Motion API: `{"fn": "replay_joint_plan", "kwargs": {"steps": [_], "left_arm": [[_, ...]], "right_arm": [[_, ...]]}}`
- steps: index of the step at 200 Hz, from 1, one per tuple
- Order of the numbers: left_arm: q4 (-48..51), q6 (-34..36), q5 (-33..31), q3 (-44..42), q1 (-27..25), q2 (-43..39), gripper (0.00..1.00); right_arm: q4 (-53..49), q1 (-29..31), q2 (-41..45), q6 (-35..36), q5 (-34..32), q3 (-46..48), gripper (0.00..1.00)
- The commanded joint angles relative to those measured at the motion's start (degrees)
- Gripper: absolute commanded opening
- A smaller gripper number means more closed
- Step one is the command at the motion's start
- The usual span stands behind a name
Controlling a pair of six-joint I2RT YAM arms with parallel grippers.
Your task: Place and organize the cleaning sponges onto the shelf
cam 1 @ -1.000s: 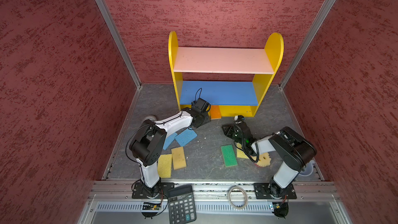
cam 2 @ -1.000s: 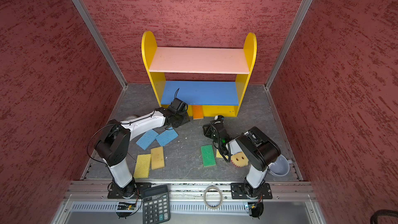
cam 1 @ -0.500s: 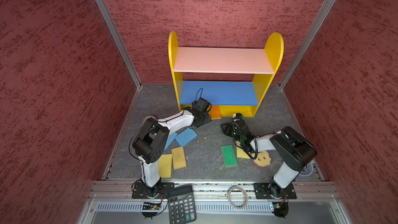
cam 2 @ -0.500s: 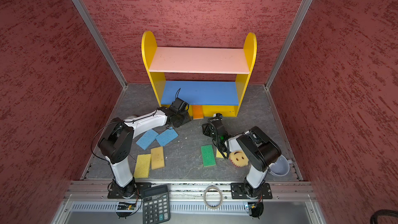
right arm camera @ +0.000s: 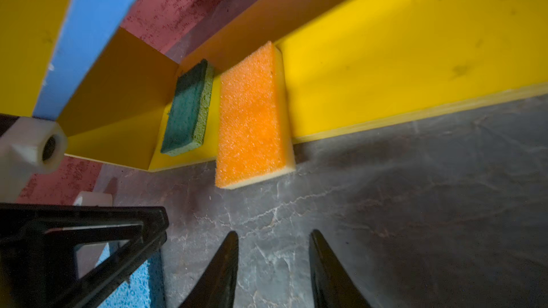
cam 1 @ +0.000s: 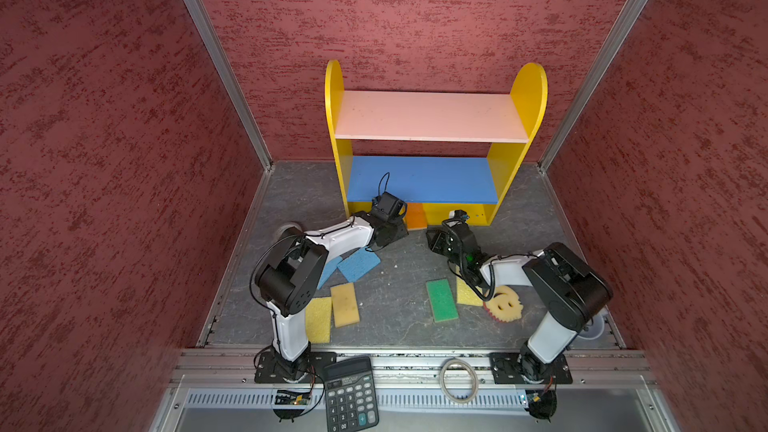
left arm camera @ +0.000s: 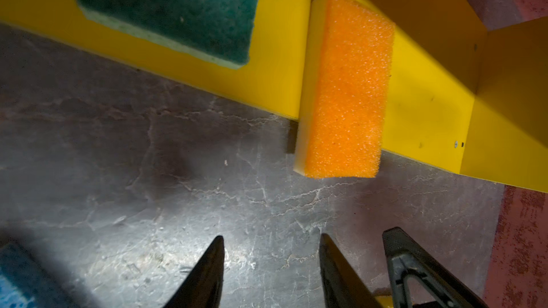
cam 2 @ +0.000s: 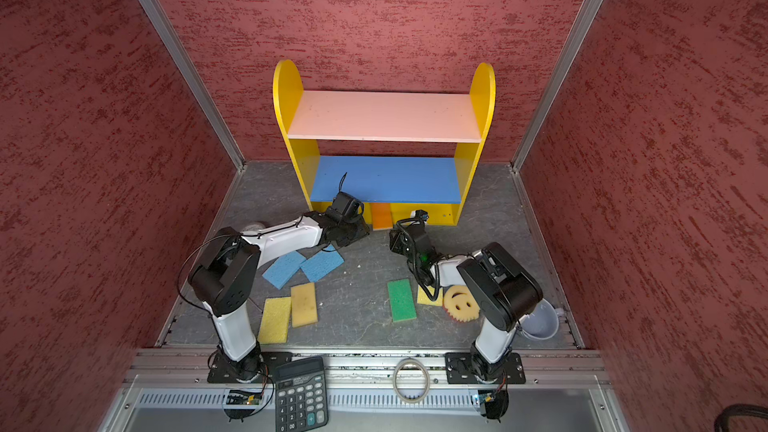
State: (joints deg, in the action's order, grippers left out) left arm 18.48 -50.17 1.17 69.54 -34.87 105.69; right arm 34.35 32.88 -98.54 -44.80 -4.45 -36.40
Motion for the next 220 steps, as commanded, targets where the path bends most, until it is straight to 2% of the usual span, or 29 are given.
{"fn": "replay_joint_plan", "kwargs": {"steps": [1, 29, 59, 89, 141, 170, 220], "left_arm": [[-2.8, 2.0, 1.3, 2.0, 0.6, 1.4, 0.46], [-3.1, 2.0, 3.7, 2.3, 2.9, 2.2, 0.22], [-3.1, 3.0, 4.9, 0.7, 5.0, 0.4, 0.00], [-3.8, 3.2, 5.4, -3.0, 6.8, -2.0, 0.00], [-3.4, 4.0, 5.9, -8.1, 9.6, -6.9, 0.00], [-2.8, 4.1, 5.2, -10.7, 9.7, -9.5, 0.00], [-2.1, 3.3, 5.1, -14.0, 9.2, -12.2, 0.00]], "right_arm": [[2.1, 0.4, -1.8, -1.2, -2.9, -1.7, 0.28], [2.6, 1.7, -4.8, -3.2, -2.7, -4.1, 0.10], [0.8, 5.3, -8.0, -4.3, -2.9, -7.7, 0.01], [1.6, 8.0, -12.5, -7.3, -2.6, -10.5, 0.00], [4.8, 8.2, -18.7, -11.2, -2.0, -14.2, 0.00], [7.7, 7.4, -20.3, -12.7, -3.7, -13.8, 0.00], [12.5, 3.8, -26.4, -17.2, 0.2, -15.3, 0.00]]}}
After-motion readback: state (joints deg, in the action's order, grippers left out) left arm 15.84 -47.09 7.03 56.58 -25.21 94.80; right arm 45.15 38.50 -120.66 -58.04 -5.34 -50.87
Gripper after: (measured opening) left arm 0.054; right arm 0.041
